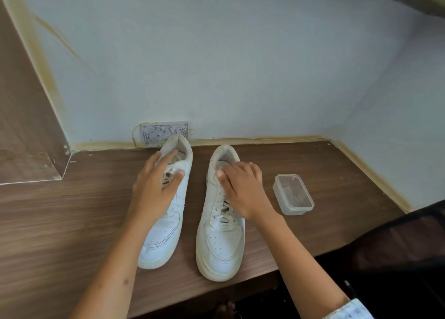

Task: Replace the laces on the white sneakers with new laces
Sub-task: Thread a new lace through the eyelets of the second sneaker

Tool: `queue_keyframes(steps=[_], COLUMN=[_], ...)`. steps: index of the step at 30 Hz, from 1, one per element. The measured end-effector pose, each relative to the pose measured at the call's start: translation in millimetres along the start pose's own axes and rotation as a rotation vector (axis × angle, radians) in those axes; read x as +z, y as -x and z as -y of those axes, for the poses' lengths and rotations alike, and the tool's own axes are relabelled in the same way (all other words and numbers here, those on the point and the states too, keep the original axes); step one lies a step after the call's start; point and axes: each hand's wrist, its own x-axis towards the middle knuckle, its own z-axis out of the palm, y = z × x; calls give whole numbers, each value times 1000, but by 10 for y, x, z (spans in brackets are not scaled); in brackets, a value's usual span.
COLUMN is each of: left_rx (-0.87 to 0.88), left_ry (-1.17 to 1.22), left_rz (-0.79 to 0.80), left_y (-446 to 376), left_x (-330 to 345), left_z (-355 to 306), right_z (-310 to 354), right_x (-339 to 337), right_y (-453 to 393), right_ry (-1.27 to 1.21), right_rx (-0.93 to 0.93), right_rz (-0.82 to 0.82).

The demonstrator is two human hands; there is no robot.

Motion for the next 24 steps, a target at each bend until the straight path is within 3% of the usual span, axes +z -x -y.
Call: queue_keyframes(steps=[2, 7, 12, 14, 17, 20, 24], left_rx=[13, 12, 87, 36, -184, -288, -284], left_ry=[0, 8, 103, 306, 547, 617, 562], left_rz=[35, 33, 82, 133, 148, 127, 67], left_y=[29, 58, 184, 239, 326, 406, 419], left_x=[71, 45, 8, -41, -100, -48, 30], left_z=[30, 42, -32, -88, -95, -115, -225], right_z=[-8, 24, 104, 157, 215, 325, 307], right_x=[36, 4, -1, 66, 262, 429, 428], right_y=[-107, -257, 243, 516, 815, 919, 944], right_ry=[42, -148, -690, -828, -939, -944, -889], right_rx=[58, 176, 261, 391, 535, 508, 458], right_rz=[31, 152, -289, -247, -124, -89, -25])
